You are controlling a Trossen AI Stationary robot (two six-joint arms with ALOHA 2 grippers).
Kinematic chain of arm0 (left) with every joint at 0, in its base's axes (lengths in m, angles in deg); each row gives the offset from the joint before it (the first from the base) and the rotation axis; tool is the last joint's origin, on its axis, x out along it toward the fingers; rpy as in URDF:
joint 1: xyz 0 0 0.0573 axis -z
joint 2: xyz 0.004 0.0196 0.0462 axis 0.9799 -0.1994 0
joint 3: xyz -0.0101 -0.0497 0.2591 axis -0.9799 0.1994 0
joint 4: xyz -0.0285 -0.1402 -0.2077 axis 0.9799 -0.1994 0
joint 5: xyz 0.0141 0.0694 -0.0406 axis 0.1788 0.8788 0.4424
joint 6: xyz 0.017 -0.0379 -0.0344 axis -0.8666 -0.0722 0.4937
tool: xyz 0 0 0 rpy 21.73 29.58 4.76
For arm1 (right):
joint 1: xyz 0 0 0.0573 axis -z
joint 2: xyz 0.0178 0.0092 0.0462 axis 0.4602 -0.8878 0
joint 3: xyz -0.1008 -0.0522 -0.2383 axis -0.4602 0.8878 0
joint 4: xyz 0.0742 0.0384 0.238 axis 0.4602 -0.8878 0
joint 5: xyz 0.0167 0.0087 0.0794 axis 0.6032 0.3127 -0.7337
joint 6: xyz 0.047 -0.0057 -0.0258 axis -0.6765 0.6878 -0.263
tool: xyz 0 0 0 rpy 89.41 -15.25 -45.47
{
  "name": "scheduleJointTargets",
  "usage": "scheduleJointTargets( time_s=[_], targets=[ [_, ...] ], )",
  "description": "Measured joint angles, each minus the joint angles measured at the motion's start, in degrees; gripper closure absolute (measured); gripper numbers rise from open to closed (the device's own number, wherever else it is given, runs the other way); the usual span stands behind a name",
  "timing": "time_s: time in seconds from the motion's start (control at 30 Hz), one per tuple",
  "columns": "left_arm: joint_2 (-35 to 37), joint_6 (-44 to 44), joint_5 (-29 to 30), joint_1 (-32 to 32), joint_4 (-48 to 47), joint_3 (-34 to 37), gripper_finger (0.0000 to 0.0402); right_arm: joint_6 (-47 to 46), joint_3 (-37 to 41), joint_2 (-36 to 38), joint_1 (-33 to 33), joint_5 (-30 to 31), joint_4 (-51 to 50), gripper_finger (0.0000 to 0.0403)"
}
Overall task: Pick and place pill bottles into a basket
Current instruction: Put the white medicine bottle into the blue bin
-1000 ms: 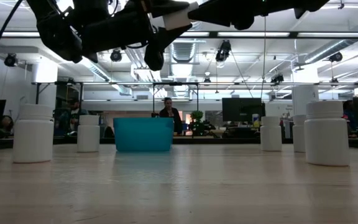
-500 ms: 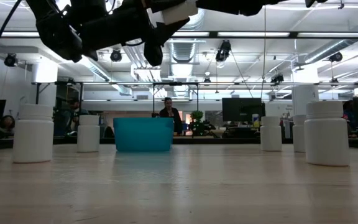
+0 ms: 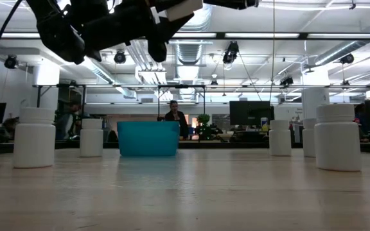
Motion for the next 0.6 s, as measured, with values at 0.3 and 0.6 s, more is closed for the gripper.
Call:
scheduleJointTargets(
  time_s=[0.3, 0.6],
  targets=[
    [0.00, -6.33, 0.24, 0.59, 6.35, 0.54, 0.0242, -3.74, 3.76, 0.01, 0.01, -14.41, 15.78, 0.0074],
    [-4.23, -17.60, 2.84, 3.59, 13.97, -0.71, 0.0242, -5.81, 7.64, -0.74, 0.55, -18.04, 28.64, 0.0076]
  ],
)
